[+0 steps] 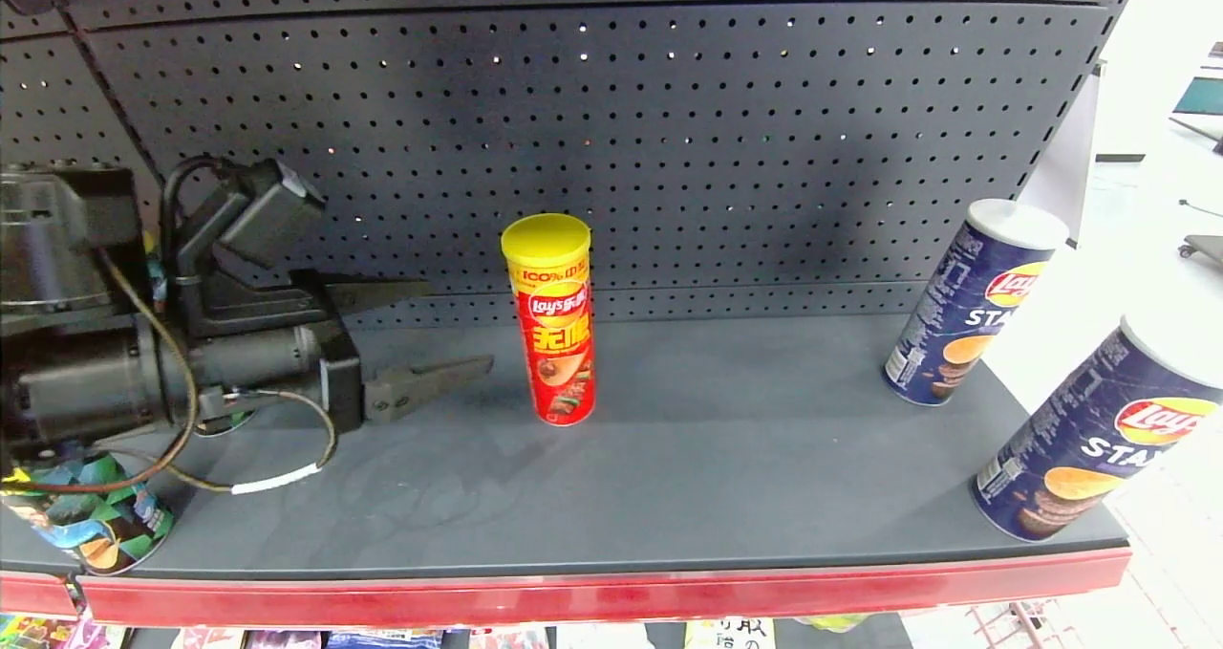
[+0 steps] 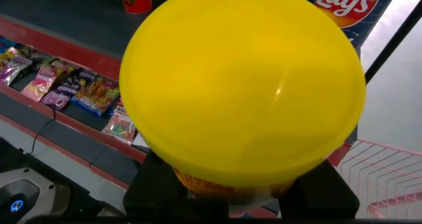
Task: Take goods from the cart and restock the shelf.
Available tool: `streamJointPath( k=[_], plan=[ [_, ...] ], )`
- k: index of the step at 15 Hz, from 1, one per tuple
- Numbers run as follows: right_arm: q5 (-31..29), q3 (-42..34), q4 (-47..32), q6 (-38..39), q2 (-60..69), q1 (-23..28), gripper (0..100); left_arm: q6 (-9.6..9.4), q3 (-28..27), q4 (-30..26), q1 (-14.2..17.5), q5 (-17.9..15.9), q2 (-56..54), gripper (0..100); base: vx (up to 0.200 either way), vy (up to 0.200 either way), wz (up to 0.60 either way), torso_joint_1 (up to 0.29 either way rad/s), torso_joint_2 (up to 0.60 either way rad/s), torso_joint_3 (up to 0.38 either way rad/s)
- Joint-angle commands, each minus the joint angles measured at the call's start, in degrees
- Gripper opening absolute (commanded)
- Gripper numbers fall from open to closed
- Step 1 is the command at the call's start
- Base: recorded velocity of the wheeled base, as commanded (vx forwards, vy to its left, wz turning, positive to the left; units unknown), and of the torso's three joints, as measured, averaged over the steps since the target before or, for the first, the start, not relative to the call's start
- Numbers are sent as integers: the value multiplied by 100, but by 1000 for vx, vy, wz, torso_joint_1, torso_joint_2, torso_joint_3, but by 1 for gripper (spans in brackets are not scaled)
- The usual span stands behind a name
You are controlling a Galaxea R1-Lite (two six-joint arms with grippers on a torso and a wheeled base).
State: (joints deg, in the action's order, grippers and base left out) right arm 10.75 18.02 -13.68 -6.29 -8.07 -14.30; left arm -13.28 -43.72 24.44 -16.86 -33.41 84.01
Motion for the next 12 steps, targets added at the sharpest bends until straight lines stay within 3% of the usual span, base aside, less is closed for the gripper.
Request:
streamJointPath(
  k=[1,8,12],
  plan=[
    [6,0,5,-4,7,-3,0,-123,-278,8,-63,19,670,100,0,0,0,0,0,0],
    [6,-9,-3,-4,-2,6,0,-158,-955,17,-125,54,1373,100,0,0,0,0,0,0],
    [-3,-9,-3,5,7,6,0,-140,-1377,34,-327,133,1645,100,0,0,0,0,0,0]
  ],
)
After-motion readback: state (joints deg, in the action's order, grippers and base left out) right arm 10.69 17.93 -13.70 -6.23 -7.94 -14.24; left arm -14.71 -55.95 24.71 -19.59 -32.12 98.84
